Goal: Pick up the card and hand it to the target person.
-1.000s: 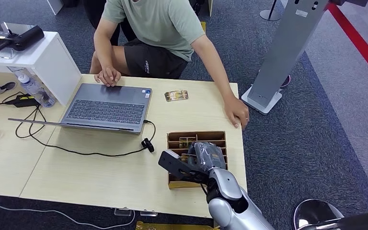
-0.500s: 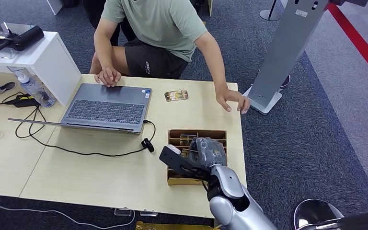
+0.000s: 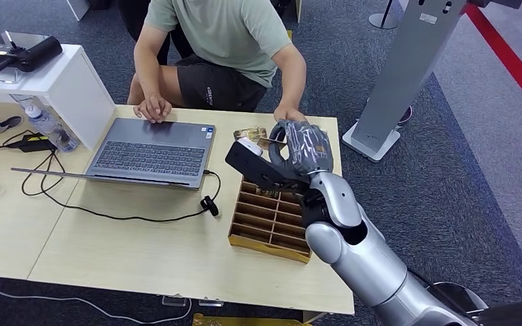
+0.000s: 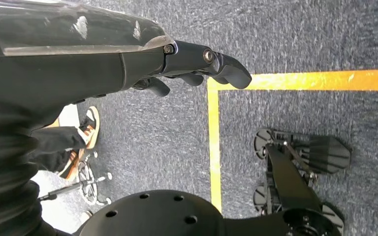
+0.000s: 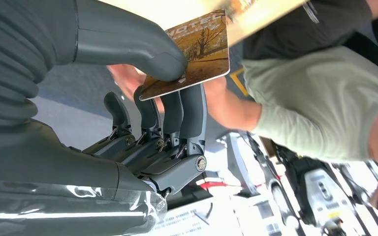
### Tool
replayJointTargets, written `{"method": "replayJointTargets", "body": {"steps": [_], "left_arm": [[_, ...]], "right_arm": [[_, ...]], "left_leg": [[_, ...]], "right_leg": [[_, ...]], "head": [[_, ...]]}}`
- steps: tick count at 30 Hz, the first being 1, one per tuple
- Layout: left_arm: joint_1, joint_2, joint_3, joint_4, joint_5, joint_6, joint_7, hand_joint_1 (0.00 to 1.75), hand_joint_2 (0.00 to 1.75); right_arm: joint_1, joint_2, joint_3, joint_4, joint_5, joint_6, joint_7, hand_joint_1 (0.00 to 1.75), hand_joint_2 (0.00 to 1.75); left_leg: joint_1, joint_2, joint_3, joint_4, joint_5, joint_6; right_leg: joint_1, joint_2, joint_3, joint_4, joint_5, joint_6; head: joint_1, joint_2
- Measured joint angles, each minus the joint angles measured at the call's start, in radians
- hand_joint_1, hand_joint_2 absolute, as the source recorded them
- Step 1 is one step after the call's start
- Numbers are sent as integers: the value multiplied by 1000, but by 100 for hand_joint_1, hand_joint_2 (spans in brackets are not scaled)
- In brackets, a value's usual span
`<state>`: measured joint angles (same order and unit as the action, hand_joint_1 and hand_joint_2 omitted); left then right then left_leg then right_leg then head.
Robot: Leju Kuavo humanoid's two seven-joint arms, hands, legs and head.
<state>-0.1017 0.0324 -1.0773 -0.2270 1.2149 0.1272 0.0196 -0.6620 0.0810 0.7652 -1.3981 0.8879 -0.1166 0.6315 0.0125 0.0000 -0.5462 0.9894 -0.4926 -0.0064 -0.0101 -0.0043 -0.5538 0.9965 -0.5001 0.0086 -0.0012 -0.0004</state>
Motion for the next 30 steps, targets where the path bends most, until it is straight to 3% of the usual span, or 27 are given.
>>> {"method": "replayJointTargets", "body": {"steps": [8,19,30], "left_arm": [[0,0,0,0,17,-20,-17,0,175],[0,0,0,2,16,-27,-136,0,175],[1,0,0,4,-5,-35,-131,0,175]], "right_arm": [[-82,22,19,125,0,-67,-59,133,175],[-133,42,53,287,14,-121,-99,133,175],[-135,46,58,365,32,-144,-111,133,175]], "left_leg": [[0,0,0,0,0,0],[0,0,0,0,0,0],[0,0,0,0,0,0]], "right_leg": [[0,0,0,0,0,0],[0,0,0,0,0,0],[0,0,0,0,0,0]], "head": [[0,0],[0,0],[-1,0]]}}
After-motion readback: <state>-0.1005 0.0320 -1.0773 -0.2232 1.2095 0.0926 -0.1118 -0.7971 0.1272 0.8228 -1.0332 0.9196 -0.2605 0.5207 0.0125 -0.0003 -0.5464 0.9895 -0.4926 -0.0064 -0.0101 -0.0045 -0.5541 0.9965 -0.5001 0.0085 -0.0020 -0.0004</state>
